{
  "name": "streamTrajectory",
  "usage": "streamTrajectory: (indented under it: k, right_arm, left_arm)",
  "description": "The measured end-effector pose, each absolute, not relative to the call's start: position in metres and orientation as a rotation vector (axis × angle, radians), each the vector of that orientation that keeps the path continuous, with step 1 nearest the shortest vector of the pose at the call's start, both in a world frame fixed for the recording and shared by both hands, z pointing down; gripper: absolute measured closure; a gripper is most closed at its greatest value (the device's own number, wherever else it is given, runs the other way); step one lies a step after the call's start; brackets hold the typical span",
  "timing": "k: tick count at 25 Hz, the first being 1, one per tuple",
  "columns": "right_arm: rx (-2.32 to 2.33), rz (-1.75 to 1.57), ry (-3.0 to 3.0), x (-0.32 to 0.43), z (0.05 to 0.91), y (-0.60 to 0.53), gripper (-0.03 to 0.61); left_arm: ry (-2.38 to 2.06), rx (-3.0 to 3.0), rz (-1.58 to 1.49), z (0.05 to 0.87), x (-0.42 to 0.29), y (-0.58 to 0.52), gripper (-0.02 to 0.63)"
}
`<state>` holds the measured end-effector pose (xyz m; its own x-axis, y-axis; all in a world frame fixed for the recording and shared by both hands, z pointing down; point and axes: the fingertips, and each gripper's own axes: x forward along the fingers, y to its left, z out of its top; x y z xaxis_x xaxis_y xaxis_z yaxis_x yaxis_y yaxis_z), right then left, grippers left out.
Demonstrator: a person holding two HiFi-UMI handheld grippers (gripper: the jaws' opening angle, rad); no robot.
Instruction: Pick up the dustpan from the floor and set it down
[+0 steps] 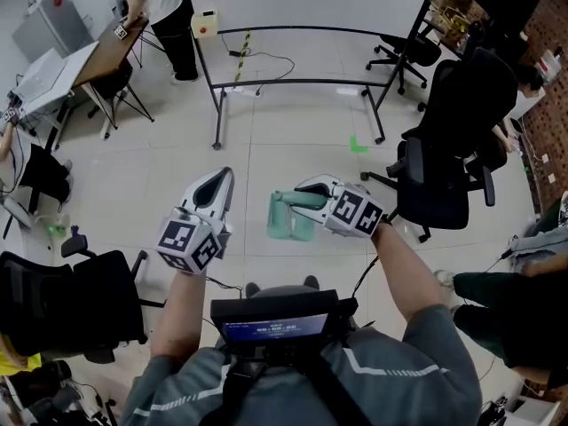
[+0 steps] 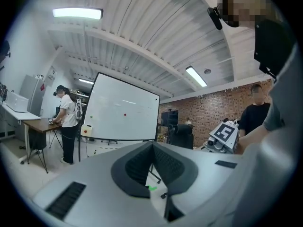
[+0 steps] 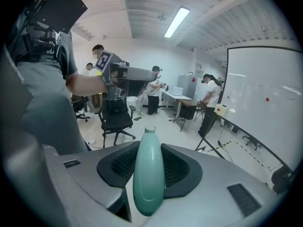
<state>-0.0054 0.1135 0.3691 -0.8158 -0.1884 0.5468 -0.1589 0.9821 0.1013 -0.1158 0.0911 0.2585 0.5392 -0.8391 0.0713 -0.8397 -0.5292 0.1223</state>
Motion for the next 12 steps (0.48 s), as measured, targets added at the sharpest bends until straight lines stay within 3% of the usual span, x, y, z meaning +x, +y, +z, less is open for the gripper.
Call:
streamTrajectory:
  k: [12]
  right_arm:
    - [0.219,-0.068,-2.556,0.017,0.369,0.119,0.419]
  left_arm:
    - [-1.450,2.618,0.000,0.265,-0.093,0.097,0.583]
